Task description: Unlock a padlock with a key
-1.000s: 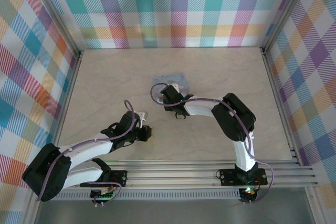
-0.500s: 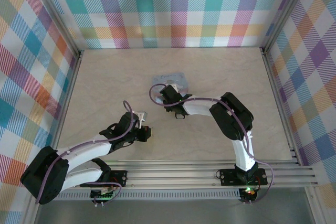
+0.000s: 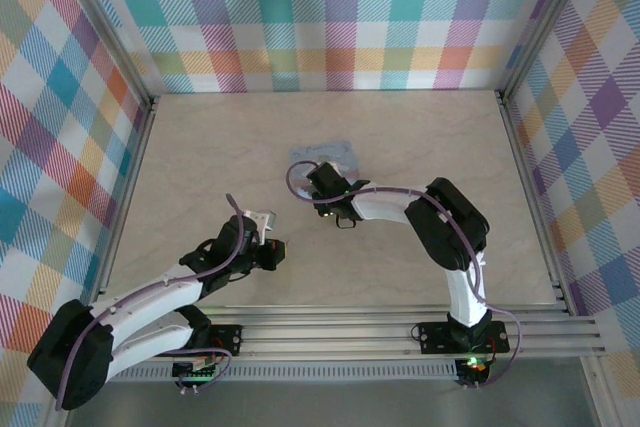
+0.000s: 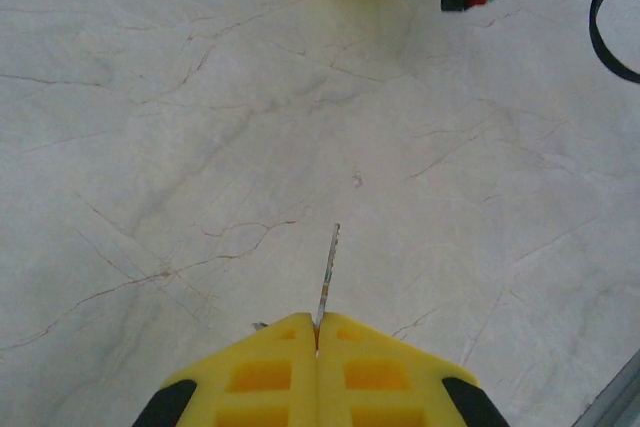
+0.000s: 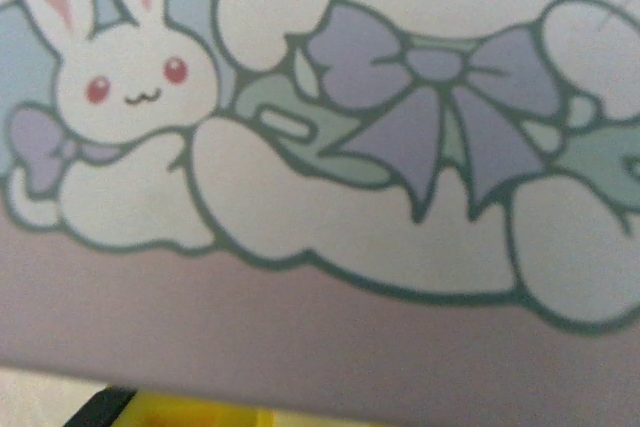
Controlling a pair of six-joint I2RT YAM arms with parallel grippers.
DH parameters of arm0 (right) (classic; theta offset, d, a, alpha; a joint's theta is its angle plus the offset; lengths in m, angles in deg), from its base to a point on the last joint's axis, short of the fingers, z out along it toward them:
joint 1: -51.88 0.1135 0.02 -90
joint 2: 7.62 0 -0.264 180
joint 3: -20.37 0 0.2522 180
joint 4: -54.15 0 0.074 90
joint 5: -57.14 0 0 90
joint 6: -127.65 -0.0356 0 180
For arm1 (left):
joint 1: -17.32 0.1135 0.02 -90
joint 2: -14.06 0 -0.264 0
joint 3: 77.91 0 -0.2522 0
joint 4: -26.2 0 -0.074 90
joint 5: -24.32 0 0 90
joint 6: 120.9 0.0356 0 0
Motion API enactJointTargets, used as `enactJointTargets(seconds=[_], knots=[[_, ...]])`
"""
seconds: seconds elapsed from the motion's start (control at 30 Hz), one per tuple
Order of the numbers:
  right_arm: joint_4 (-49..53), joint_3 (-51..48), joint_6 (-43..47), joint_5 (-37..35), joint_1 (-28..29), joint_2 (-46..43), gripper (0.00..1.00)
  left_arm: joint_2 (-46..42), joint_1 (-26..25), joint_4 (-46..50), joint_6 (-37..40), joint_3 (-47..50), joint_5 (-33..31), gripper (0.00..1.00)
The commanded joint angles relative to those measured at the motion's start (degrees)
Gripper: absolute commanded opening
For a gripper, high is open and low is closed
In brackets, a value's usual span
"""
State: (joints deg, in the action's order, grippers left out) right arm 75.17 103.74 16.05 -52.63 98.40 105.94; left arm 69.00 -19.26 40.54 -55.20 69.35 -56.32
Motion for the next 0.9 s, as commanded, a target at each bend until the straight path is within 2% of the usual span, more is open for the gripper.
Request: enactJointTargets(seconds=[0.0, 0.2, 0.47, 0.87], knots=[[2.51, -1.17, -0.34, 2.96, 0.32, -4.48, 0.0, -2.36, 0.55, 2.28, 1.77, 1.22, 0.47, 0.0], [5.97, -3.45, -1.37, 5.21, 0.32, -8.82, 0.0, -3.81, 0.56, 2.26, 2.23, 1.23, 1.16, 0.0], [9.24, -5.44, -3.11, 8.9, 0.12, -14.32, 0.0, -0.62, 0.61, 0.07, 2.9, -0.9, 3.4, 0.0], [14.04, -3.16, -5.26, 16.81, -1.61, -16.76, 0.0, 1.13, 0.56, -1.81, 2.92, -1.58, 4.75, 0.0]])
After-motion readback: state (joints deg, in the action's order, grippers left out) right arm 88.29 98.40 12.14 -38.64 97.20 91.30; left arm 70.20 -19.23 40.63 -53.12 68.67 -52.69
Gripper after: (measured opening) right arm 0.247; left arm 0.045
